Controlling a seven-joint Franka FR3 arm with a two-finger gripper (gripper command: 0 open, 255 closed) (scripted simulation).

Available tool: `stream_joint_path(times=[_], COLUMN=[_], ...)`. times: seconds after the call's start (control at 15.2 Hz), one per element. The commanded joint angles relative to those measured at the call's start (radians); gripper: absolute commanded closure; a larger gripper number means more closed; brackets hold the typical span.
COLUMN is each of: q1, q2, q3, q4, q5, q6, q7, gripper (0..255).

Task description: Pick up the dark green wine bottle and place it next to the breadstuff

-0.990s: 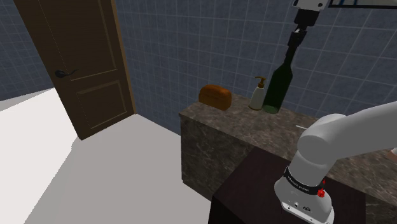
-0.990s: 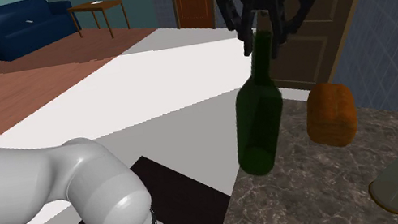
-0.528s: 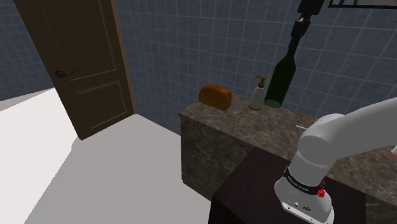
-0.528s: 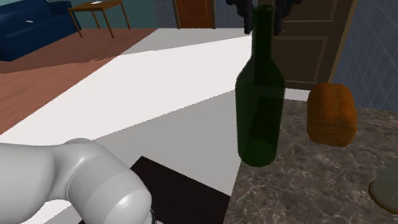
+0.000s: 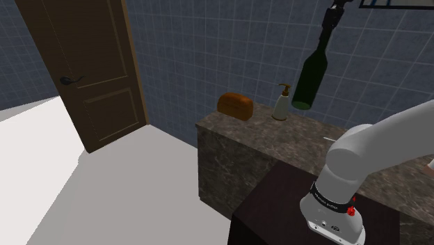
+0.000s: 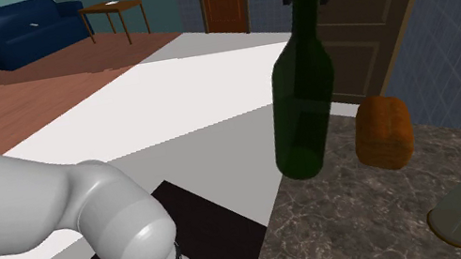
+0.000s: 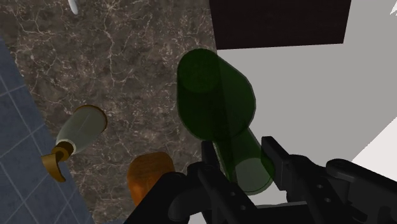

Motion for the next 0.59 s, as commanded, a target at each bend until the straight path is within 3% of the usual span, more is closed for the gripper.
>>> stream_joint_path(times=[0.0, 0.53], q1=[0.004, 0.018], q2=[0.023, 0.12], q3=[-0.003, -0.019], q4=[0.051, 0.258], q5=[0.004, 0.022], q6=[-0.028, -0.14], q7=[-0.006, -0.028], gripper=[255, 255])
